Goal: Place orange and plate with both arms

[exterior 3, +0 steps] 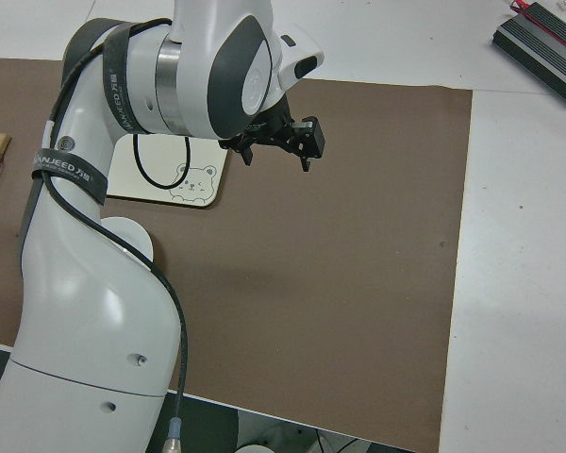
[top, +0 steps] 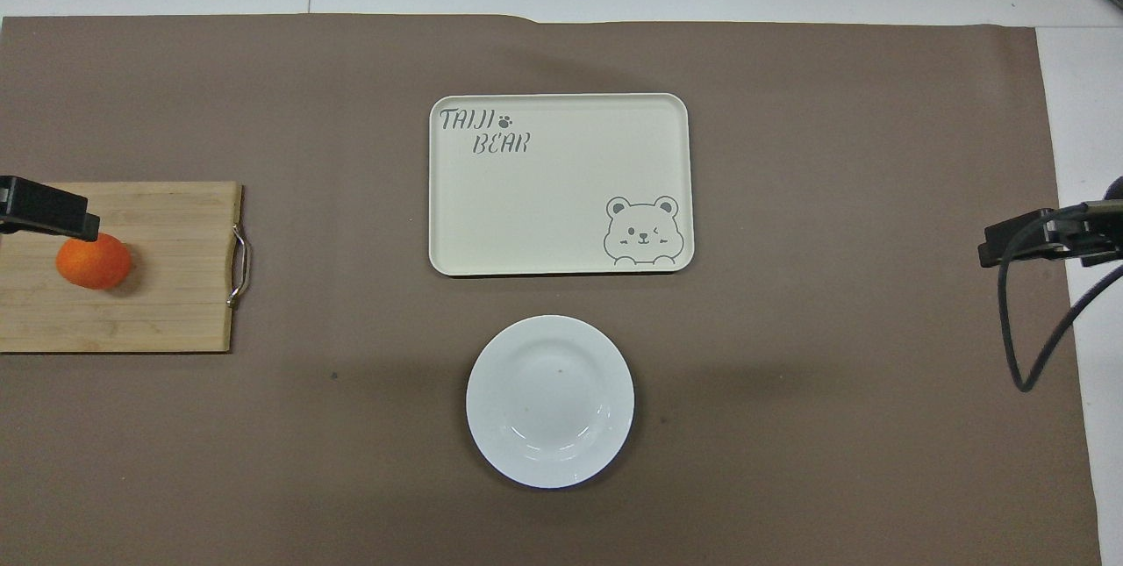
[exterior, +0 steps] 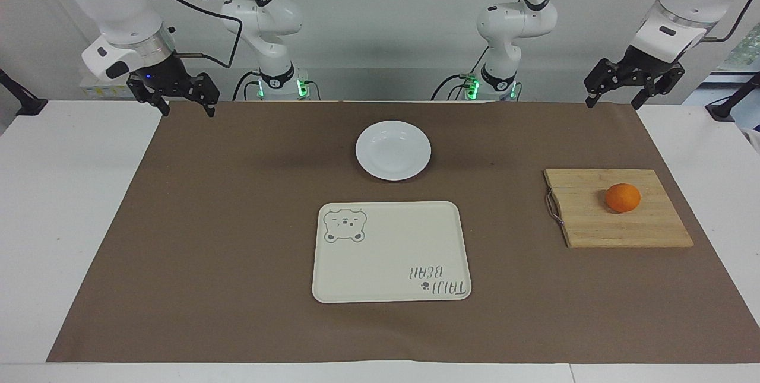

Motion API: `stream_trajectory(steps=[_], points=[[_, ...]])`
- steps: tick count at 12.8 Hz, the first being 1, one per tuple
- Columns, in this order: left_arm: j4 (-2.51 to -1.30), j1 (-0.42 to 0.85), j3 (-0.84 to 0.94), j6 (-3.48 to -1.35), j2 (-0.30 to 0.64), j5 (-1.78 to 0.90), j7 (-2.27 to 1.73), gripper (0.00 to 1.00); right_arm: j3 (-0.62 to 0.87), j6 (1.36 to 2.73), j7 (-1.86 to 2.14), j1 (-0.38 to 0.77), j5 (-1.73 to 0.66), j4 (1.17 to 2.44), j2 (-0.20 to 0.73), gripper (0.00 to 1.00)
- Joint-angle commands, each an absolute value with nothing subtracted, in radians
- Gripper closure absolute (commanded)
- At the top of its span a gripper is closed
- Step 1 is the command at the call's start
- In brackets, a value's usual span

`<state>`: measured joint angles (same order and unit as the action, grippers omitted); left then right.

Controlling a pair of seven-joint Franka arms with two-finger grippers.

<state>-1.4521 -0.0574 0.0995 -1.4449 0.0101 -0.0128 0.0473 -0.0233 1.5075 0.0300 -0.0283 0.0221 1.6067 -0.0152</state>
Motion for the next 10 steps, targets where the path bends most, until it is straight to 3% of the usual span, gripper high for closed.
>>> stream_trajectory(steps=[1, 10], points=[[-1.483, -0.051, 0.092, -1.456, -0.014, -0.023, 0.048, 0.0, -0.018, 1.503, 0.014, -0.035, 0.002, 1.592, -0.006, 0.0], [-1.483, -0.058, 0.087, -1.463, -0.014, -0.026, 0.077, 0.0, -0.018, 1.503, 0.015, -0.035, 0.002, 1.592, -0.006, 0.0]])
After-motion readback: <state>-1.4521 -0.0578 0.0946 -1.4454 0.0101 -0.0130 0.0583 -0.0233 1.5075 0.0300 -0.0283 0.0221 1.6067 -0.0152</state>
